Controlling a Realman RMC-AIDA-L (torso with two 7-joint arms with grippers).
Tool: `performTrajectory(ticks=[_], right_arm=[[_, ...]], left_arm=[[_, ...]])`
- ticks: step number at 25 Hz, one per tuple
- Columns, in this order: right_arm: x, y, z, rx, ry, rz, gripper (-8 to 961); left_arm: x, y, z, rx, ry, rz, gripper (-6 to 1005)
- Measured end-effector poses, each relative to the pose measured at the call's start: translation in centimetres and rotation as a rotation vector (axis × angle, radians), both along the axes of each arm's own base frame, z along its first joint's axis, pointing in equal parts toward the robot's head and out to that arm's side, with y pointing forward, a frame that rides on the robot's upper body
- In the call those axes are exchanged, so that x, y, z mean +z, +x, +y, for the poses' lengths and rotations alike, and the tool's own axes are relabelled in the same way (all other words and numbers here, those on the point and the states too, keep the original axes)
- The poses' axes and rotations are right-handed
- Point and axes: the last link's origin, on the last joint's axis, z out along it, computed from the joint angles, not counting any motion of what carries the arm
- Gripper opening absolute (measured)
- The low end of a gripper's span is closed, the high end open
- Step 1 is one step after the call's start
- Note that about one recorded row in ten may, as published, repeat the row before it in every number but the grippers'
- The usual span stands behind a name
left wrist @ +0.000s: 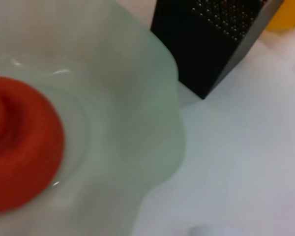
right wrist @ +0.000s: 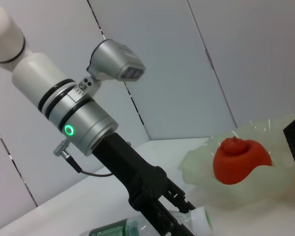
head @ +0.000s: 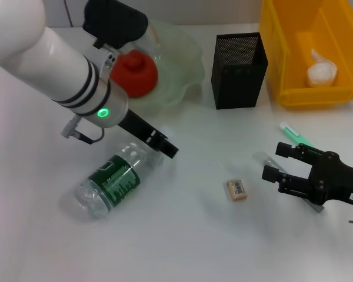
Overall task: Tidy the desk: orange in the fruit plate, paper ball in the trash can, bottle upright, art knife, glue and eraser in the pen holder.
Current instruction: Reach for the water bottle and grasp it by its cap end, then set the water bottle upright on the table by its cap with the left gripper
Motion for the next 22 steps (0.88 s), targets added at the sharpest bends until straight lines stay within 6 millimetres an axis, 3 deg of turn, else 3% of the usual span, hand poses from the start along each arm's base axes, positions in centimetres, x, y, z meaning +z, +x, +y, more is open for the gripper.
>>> performTrajectory(ticks=[11,22], right_arm=[[-0.5,-0.3,-0.1,0.009,-0.027,0.008,797],[-0.5,-0.2,-0.3,0.001,-0.025,0.013,796]], left_arm=[[-1.3,1.0,-0.3,-0.058,-0.009,-0.028,799],[-1.3,0.9,-0.7,-0.085,-0.026,-0.019,434]])
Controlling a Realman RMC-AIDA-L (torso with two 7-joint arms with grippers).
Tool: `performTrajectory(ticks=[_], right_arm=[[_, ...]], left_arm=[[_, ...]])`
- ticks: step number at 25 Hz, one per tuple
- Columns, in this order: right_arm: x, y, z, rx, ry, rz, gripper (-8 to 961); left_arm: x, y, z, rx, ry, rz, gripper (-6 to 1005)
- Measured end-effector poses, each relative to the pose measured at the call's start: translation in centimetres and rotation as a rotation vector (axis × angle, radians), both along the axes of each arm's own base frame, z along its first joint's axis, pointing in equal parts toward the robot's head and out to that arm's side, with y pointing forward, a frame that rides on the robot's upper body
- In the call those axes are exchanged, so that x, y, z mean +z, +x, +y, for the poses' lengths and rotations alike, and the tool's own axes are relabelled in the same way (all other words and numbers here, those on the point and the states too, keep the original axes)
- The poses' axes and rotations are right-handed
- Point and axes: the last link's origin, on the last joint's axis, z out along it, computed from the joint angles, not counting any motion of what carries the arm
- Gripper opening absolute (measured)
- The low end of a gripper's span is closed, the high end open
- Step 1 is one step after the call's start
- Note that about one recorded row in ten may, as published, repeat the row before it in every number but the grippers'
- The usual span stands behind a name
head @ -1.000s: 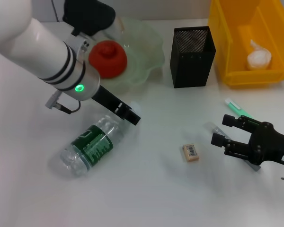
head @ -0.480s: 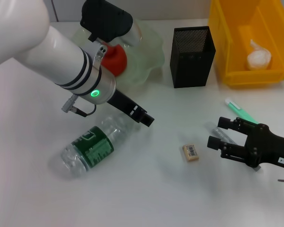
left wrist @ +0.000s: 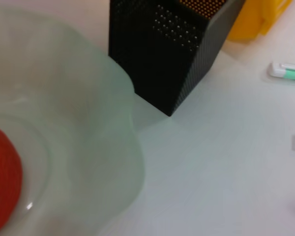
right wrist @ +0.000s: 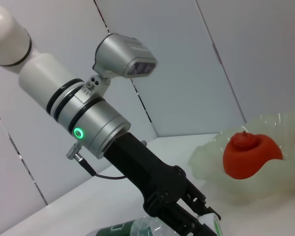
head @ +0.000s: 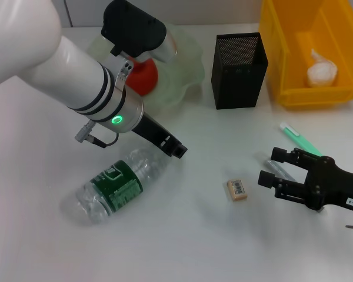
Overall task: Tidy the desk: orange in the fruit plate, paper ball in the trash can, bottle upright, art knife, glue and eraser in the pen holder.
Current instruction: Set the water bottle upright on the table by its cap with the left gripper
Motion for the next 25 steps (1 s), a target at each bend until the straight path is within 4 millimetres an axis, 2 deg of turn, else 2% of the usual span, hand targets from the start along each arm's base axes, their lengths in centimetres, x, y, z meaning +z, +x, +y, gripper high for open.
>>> performTrajectory(ticks=[6,11,12,18,20,25], right_arm=[[0.0,0.0,0.0,-0.002,0.002,0.001,796],[0.1,0.1,0.0,-0.005,0.007,0.003,796],[0.1,0.1,0.0,-0.006,0.009,0.004,796],[0.1,-0.2,0.4,-0.003,0.010,0.007,797],[0.1,-0.3,0.6,-0.001,0.010,0.007,797],[0.0,-0.6,0.9,-0.006,0.012,0.022,797]], left_arm=[[0.9,1.0,-0.7,-0.088,0.006,-0.045,434],[2.8,2.2,-2.2,-0.245,0.015,-0.209,433],[3.5,2.2,-2.5,-0.274,0.021,-0.269,433],[4.8,1.7,-2.7,-0.301,0.045,-0.371,433],[5.9,0.8,-3.0,-0.341,0.082,-0.449,432],[6.3,0.6,-3.2,-0.356,0.098,-0.477,432]])
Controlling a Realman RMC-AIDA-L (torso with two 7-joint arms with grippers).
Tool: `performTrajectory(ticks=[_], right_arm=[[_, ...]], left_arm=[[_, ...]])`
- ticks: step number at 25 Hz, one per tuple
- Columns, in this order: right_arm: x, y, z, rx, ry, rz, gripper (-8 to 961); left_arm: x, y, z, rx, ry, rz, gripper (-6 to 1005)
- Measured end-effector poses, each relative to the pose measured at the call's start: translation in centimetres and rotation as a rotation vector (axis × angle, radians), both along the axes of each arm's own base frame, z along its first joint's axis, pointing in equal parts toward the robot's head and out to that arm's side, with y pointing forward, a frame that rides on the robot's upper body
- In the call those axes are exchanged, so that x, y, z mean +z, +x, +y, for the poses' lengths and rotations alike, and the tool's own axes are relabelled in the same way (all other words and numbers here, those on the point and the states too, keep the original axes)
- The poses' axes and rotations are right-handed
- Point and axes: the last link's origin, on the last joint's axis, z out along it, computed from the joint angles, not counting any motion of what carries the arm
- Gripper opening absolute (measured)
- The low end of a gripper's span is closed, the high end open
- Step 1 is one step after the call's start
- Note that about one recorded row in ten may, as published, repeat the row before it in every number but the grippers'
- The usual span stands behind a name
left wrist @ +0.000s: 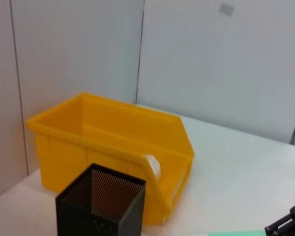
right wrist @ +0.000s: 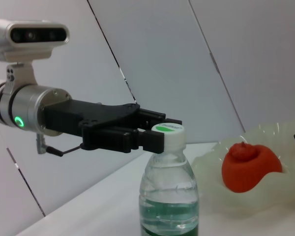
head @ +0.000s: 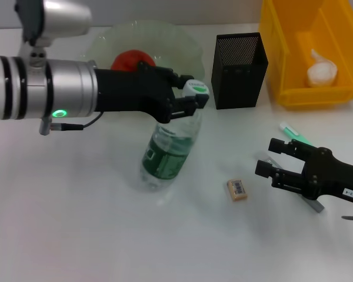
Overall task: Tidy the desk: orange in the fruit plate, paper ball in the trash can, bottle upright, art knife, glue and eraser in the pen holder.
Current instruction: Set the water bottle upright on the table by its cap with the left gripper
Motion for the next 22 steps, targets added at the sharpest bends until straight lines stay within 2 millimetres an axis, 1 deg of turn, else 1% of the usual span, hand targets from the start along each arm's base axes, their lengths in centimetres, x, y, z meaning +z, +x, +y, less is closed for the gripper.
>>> performTrajectory(ticks=[1,2,3,6,7,8,9,11,12,13,14,16,17,21,22], right_arm=[[0.0,0.0,0.0,-0.003,0.004,0.003,797],[0.2,0.0,0.2,-0.014,0.022,0.013,797],[0.4,0.1,0.4,-0.033,0.046,0.026,797],[0.5,0.2,0.4,-0.045,0.058,0.036,797],[0.8,0.4,0.5,-0.071,0.090,0.058,797],[0.8,0.4,0.5,-0.071,0.090,0.058,797],[1.0,0.5,0.6,-0.080,0.101,0.065,797],[1.2,0.6,0.7,-0.096,0.123,0.076,796],[1.4,0.7,0.7,-0.104,0.137,0.082,796],[1.4,0.7,0.7,-0.104,0.137,0.082,796],[1.5,0.7,0.8,-0.109,0.144,0.087,796],[1.5,0.7,0.9,-0.111,0.145,0.089,796],[1.3,0.6,1.0,-0.116,0.144,0.094,797],[1.1,0.5,1.3,-0.122,0.140,0.095,796],[1.0,0.4,1.4,-0.124,0.139,0.097,796]], left_arm=[[0.6,-0.5,-0.1,-0.018,0.027,-0.042,432],[0.6,-0.5,-0.1,-0.018,0.027,-0.042,432],[0.7,-1.2,0.0,-0.029,0.048,-0.083,432],[0.7,-1.2,0.0,-0.029,0.048,-0.083,431],[0.7,-1.2,0.0,-0.029,0.048,-0.083,431],[0.7,-3.0,0.1,-0.026,0.088,-0.187,431],[0.7,-4.2,0.2,-0.028,0.115,-0.239,431],[0.7,-4.2,0.2,-0.028,0.115,-0.239,431],[0.6,-4.7,0.1,-0.033,0.130,-0.266,431],[0.6,-4.7,0.1,-0.033,0.130,-0.266,435],[0.2,-5.8,-0.3,-0.059,0.163,-0.311,440],[0.0,-6.2,-0.4,-0.072,0.173,-0.324,449],[-0.4,-6.6,-0.6,-0.091,0.191,-0.345,453],[-0.6,-7.0,-0.7,-0.099,0.205,-0.355,471],[-0.7,-7.5,-0.8,-0.097,0.230,-0.368,476]])
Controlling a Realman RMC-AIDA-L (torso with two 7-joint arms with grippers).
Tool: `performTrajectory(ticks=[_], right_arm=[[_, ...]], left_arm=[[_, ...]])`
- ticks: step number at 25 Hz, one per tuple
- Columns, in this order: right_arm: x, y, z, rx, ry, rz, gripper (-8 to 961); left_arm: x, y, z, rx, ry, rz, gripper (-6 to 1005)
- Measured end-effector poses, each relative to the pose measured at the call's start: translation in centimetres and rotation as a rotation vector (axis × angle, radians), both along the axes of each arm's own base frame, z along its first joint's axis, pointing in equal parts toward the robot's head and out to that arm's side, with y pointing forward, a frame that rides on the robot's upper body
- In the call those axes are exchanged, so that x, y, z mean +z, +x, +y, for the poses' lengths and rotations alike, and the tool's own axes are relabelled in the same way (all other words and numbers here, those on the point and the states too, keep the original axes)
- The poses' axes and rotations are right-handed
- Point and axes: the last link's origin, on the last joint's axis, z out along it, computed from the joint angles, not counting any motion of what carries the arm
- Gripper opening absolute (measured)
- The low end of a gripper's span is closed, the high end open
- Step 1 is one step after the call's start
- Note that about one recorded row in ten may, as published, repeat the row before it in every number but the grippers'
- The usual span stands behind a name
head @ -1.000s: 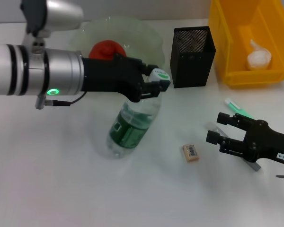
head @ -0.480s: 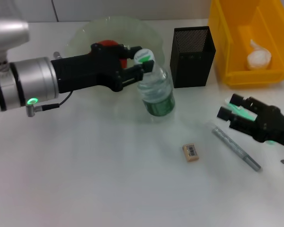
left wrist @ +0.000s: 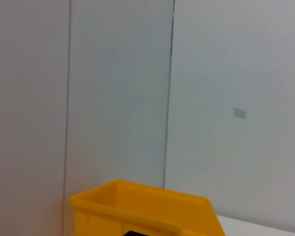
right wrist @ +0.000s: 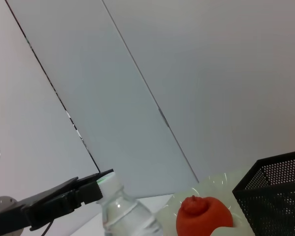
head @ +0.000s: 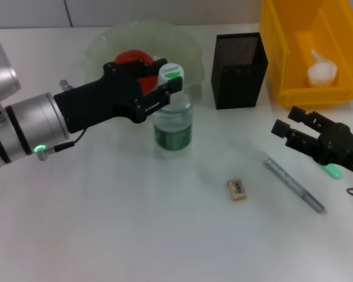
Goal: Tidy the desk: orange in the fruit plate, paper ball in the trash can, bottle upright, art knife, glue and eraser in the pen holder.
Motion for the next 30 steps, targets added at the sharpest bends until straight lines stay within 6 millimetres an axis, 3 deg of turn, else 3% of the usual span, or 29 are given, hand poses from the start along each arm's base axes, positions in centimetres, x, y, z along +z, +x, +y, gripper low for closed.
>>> performTrajectory(ticks=[20,21,23,24,25,27,30], right_arm=[[1.1,-0.5,1.3,0.002,0.052,0.023,796],[1.1,-0.5,1.3,0.002,0.052,0.023,796],[2.2,-0.6,1.8,0.006,0.059,0.026,796],[3.0,-0.6,2.1,0.011,0.060,0.024,797],[5.2,-0.9,2.9,0.012,0.049,0.012,797],[6.4,-1.1,3.3,0.008,0.032,-0.004,797],[10.1,-3.1,5.0,-0.032,-0.092,-0.157,796]], left_arm=[[0.7,-1.0,-1.2,0.017,0.061,-0.114,565],[1.6,-1.0,-1.9,-0.009,0.086,-0.169,614],[3.5,-1.2,-3.1,-0.065,0.136,-0.243,711],[3.5,-1.2,-3.1,-0.065,0.136,-0.243,760],[5.0,-1.5,-4.0,-0.104,0.165,-0.287,809],[7.0,-2.6,-5.5,-0.172,0.129,-0.271,809],[7.6,-4.1,-6.7,-0.200,0.020,-0.178,808]])
